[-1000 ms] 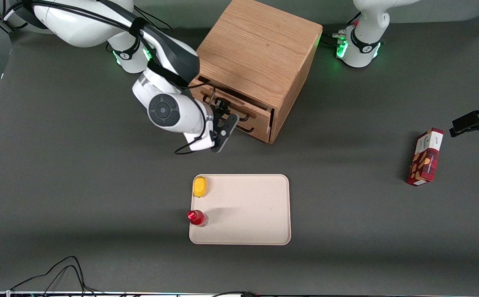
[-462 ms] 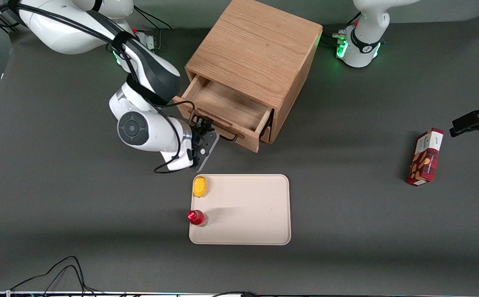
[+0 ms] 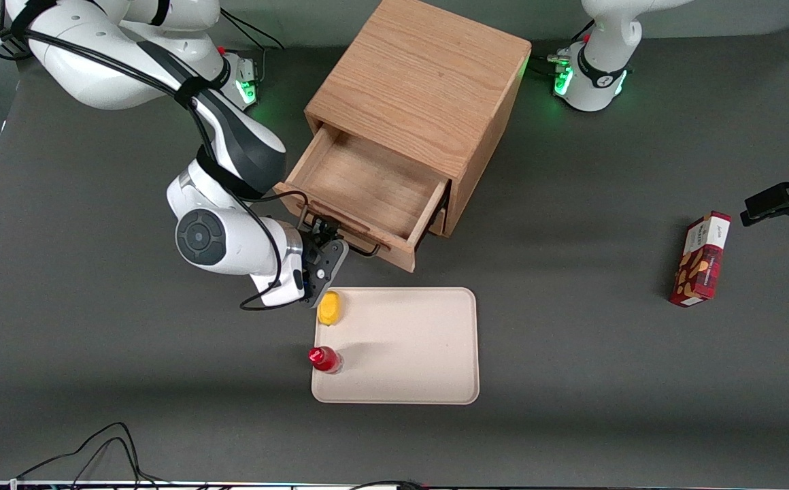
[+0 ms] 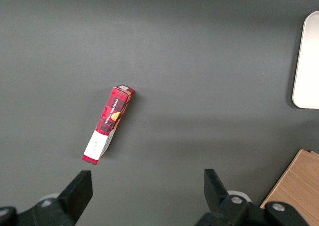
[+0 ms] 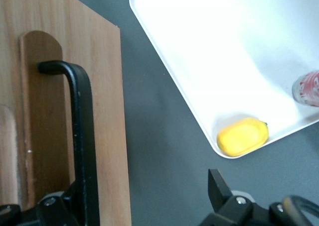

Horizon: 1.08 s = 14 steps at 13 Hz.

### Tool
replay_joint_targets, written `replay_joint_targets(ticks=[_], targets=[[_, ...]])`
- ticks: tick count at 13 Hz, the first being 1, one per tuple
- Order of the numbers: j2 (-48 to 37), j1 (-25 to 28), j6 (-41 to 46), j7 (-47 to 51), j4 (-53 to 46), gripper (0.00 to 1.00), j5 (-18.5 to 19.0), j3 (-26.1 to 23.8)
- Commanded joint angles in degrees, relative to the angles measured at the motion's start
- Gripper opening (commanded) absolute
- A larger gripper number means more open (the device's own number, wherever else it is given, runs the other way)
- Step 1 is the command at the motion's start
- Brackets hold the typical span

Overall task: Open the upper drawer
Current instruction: 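Pull the upper drawer outward by its handle with the right gripper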

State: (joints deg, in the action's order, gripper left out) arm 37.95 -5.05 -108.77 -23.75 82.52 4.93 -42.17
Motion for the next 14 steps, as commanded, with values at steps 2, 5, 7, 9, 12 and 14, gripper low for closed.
replay_joint_targets(ticks=[2,5,7,9,12,14], targets=[[1.2,0.4,0.7,-5.5,-3.1,1.00,2.0,-0.1],[1.2,0.1,0.7,-5.6,-3.0,1.00,2.1,0.0],[1.2,0.7,0.7,-5.7,-3.1,1.00,1.8,2.2],[1.7,0.6,0.7,-5.9,-3.4,1.00,1.9,2.5],[3.4,1.6,0.7,-7.3,-6.4,1.00,1.9,4.0],[5.6,2.3,0.7,-7.4,-10.0,1.00,2.0,4.0]])
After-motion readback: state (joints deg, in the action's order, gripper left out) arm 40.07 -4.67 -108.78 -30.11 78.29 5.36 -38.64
